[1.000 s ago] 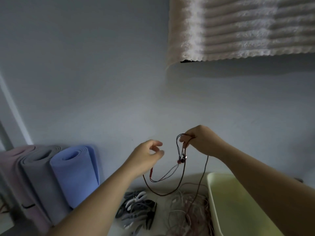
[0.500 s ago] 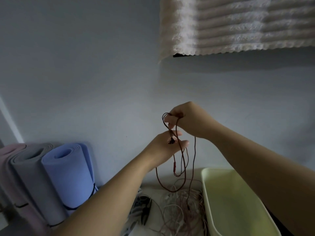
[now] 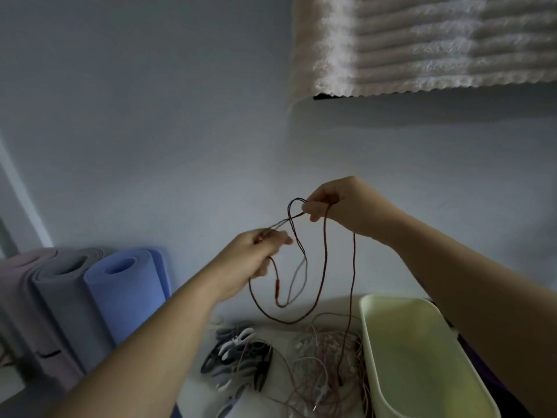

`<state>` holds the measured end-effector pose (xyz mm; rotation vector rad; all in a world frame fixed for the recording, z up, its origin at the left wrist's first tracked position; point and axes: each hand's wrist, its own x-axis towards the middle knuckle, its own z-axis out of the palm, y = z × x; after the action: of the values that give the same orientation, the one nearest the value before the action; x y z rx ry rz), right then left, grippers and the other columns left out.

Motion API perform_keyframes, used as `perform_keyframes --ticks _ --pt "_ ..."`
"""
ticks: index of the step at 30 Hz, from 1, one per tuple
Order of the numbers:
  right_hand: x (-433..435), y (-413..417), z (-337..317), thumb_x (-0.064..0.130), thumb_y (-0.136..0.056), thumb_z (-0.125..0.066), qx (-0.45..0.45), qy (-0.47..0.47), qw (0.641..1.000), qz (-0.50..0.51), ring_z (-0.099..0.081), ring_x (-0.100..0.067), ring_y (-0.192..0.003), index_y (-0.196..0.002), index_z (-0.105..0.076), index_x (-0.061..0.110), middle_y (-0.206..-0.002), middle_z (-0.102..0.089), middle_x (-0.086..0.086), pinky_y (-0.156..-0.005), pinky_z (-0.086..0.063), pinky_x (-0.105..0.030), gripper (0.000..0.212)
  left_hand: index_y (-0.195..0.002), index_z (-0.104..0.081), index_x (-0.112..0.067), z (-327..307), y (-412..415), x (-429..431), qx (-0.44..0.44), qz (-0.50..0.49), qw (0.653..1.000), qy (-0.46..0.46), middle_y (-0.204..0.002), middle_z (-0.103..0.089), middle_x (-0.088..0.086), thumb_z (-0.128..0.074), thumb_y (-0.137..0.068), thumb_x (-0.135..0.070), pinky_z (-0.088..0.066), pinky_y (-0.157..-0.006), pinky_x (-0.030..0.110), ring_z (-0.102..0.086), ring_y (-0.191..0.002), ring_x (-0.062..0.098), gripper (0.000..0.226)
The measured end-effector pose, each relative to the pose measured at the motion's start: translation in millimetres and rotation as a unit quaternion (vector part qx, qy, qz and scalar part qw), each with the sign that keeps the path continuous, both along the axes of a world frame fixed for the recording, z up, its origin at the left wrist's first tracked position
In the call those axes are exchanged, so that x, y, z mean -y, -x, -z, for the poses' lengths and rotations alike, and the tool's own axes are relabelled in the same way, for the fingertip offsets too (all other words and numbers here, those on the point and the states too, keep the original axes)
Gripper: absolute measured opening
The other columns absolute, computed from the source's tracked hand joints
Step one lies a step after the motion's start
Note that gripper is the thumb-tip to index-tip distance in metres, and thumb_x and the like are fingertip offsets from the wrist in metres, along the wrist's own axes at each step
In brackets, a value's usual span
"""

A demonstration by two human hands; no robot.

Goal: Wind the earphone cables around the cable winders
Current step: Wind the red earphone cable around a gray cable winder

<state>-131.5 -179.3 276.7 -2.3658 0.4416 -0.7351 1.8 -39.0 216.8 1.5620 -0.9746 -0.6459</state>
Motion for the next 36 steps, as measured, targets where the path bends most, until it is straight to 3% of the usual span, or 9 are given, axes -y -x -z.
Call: perform_keyframes --ticks 4,9,17,20,24,26,30,33,36 --pt "-13 -9 -5 0.025 -0.088 -0.065 0.015 -0.063 0.997 -0.042 -0.049 0.006 -0.045 -0.087 -0.071 0.016 -0.068 -0.067 0.01 -0.047 -0.034 -0.006 0.01 -0.09 -0.064 -0.013 -9 -26 -30 -0.096 -0.071 0.99 0.074 -0.065 -0.042 -0.006 -0.047 -0.099 -0.027 -0.029 -0.046 0.015 -0.028 -0.044 0.003 0.024" --pt "-40 -37 -16 0.024 -0.092 -0.06 0.056 -0.154 0.98 -0.11 -0.037 -0.009 -0.051 -0.089 -0.07 0.01 -0.061 -0.061 0.007 -0.049 -0.031 -0.019 0.018 -0.098 -0.065 -0.015 -19 -55 -66 -0.13 -0.137 0.973 0.132 -0.073 -0.051 -0.003 -0.046 -0.101 -0.023 -0.037 -0.047 0.014 -0.036 -0.044 0.003 0.022" --pt "-91 -95 -5 0.019 -0.092 -0.061 0.07 -0.176 0.968 -0.163 -0.038 -0.006 -0.052 -0.088 -0.069 0.012 -0.058 -0.052 0.011 -0.051 -0.033 -0.018 0.011 -0.119 -0.064 -0.021 9 -52 -88 -0.115 -0.068 0.99 0.033 -0.1 -0.065 -0.002 -0.061 -0.091 -0.028 -0.04 -0.049 0.016 -0.038 -0.049 0.005 0.029" --pt "-102 -117 12 0.018 -0.092 -0.06 0.077 -0.21 0.957 -0.182 -0.037 -0.001 -0.047 -0.089 -0.068 0.015 -0.051 -0.053 0.019 -0.051 -0.034 -0.016 0.009 -0.131 -0.058 -0.024 32 -45 -86 -0.118 -0.057 0.991 -0.003 -0.092 -0.061 -0.009 -0.059 -0.094 -0.028 -0.039 -0.049 0.015 -0.033 -0.047 0.006 0.037" --pt "-105 -135 34 0.011 -0.093 -0.058 0.089 -0.255 0.942 -0.198 -0.039 -0.005 -0.05 -0.085 -0.067 0.019 -0.083 -0.063 0.007 -0.055 -0.034 -0.021 0.014 -0.123 -0.058 -0.028 53 -42 -85 -0.122 -0.039 0.992 -0.011 -0.105 -0.07 -0.009 -0.05 -0.099 -0.028 -0.03 -0.058 0.021 -0.03 -0.049 0.006 0.026" --pt "-104 -140 43 0.009 -0.093 -0.056 0.078 -0.257 0.943 -0.196 -0.046 0.003 -0.049 -0.084 -0.066 0.019 -0.083 -0.063 0.013 -0.058 -0.034 -0.021 0.017 -0.111 -0.065 -0.025 57 -45 -85 -0.142 -0.026 0.989 -0.009 -0.087 -0.07 -0.007 -0.05 -0.099 -0.027 -0.026 -0.058 0.025 -0.029 -0.051 0.008 0.019" --pt "-90 -146 59 0.005 -0.093 -0.056 0.066 -0.265 0.944 -0.183 -0.052 0.004 -0.059 -0.095 -0.063 0.015 -0.077 -0.058 0.01 -0.065 -0.04 -0.018 0.012 -0.09 -0.065 -0.013 61 -59 -87 -0.161 -0.066 0.985 0.012 -0.06 -0.046 -0.006 -0.045 -0.101 -0.016 -0.026 -0.046 0.018 -0.029 -0.044 0.005 0.023" --pt "-67 -141 92 0.006 -0.089 -0.061 -0.015 -0.288 0.941 -0.179 -0.057 -0.014 -0.089 -0.11 -0.057 0.016 -0.094 -0.06 -0.004 -0.082 -0.045 -0.029 0.024 -0.088 -0.063 -0.011 66 -77 -93 -0.162 -0.139 0.976 0.054 -0.061 -0.041 -0.003 -0.044 -0.101 -0.015 -0.021 -0.042 0.016 -0.025 -0.04 0.004 0.023" --pt "-52 -130 147 0.015 -0.089 -0.063 -0.217 -0.182 0.947 -0.151 -0.059 -0.02 -0.099 -0.113 -0.061 0.014 -0.108 -0.063 -0.006 -0.078 -0.047 -0.026 0.024 -0.091 -0.063 -0.011 73 -92 -102 -0.146 -0.17 0.973 0.051 -0.063 -0.041 -0.004 -0.045 -0.101 -0.017 -0.023 -0.046 0.019 -0.024 -0.044 0.006 0.022"
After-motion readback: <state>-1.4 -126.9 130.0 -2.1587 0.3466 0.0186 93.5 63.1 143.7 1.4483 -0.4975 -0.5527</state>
